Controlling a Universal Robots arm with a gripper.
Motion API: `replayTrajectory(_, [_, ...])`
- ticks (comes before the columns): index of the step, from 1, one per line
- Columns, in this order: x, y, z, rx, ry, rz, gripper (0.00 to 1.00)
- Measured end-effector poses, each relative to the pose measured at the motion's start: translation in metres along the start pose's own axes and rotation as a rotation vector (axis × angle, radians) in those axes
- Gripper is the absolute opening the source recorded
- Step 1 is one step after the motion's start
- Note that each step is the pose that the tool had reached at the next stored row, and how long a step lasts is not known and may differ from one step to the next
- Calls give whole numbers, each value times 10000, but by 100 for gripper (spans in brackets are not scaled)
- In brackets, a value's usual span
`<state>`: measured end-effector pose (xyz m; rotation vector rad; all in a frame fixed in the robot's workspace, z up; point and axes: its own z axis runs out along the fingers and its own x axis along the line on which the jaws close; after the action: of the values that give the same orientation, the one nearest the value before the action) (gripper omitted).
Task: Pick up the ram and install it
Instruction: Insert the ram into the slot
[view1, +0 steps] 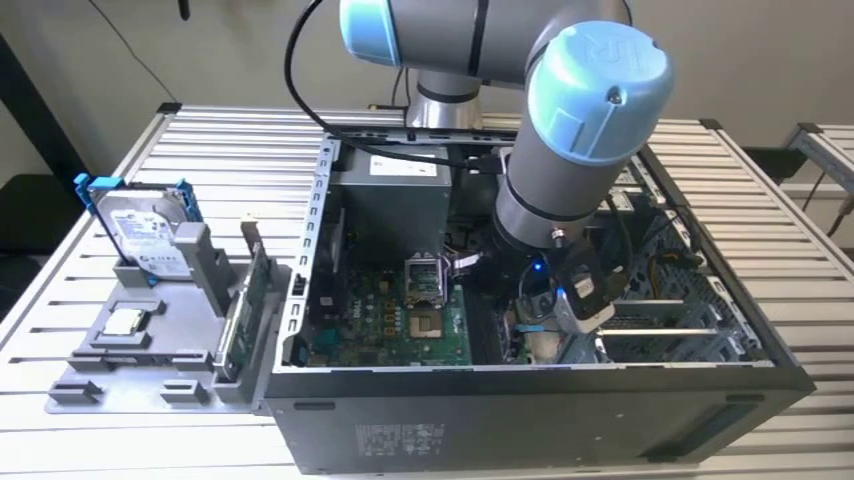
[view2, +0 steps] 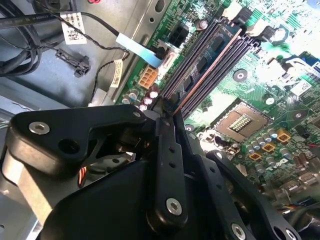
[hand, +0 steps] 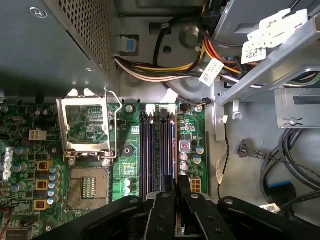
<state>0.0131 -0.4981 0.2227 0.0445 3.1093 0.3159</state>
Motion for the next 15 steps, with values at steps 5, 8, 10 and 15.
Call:
replayTrajectory(5, [-1,19,-84,9,1,0,15])
replayTrajectory(8, [-3,42,-197,23,1,0,15])
replayTrajectory(10, [-3,52,-239,84,-2,-2,15])
replayTrajectory(15, [-1,124,-204,585,-15,-11,15])
